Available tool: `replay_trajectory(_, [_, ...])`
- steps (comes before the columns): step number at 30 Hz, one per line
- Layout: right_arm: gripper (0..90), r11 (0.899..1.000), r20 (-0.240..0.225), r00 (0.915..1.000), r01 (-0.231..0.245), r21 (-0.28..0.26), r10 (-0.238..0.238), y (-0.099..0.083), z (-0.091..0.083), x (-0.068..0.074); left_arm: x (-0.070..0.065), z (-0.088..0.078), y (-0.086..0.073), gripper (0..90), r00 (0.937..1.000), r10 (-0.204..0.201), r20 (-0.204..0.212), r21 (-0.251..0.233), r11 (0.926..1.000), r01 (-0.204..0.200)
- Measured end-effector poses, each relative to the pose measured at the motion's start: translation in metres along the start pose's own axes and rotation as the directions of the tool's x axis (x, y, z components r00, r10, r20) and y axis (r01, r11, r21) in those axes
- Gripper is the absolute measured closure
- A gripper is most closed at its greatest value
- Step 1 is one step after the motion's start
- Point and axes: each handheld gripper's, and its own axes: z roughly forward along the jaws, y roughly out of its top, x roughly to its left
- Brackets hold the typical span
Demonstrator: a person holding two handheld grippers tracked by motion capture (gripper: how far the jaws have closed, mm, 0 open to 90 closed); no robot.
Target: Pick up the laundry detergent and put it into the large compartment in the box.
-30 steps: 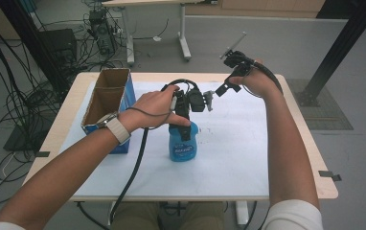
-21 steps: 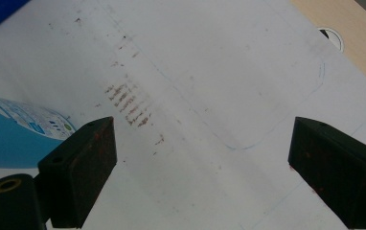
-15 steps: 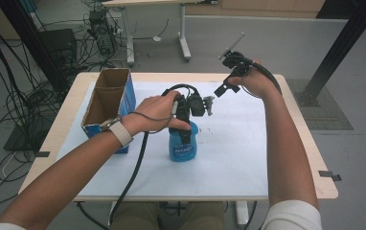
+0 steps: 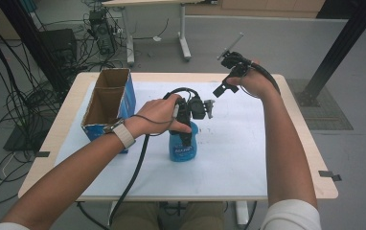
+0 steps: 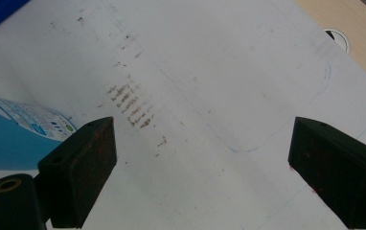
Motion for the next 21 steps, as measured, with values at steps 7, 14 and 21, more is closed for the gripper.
replay_trajectory(7, [9.4, 1.000, -0.003, 1.0000, 0.003, -0.001, -0.003, 0.0012, 0.0009, 0.0010, -0.0004, 0.0040, 0.0008, 15.1, 0.9999, 0.001, -0.013, -0.004, 1.0000, -0.001])
replay_trajectory(14, [10.0, 1.000, -0.002, 1.0000, 0.004, -0.002, -0.004, 0.0003, 0.0002, 0.0008, -0.0018, 0.0072, 0.0008, 17.1, 0.9997, 0.005, -0.025, -0.004, 1.0000, -0.005])
replay_trajectory(21, [10.0, 1.000, -0.002, 1.0000, 0.009, -0.004, -0.009, 0.0004, 0.0001, 0.0017, -0.0048, 0.0109, 0.0042, 19.6, 0.9994, 0.014, -0.031, 0.003, 0.9999, -0.014])
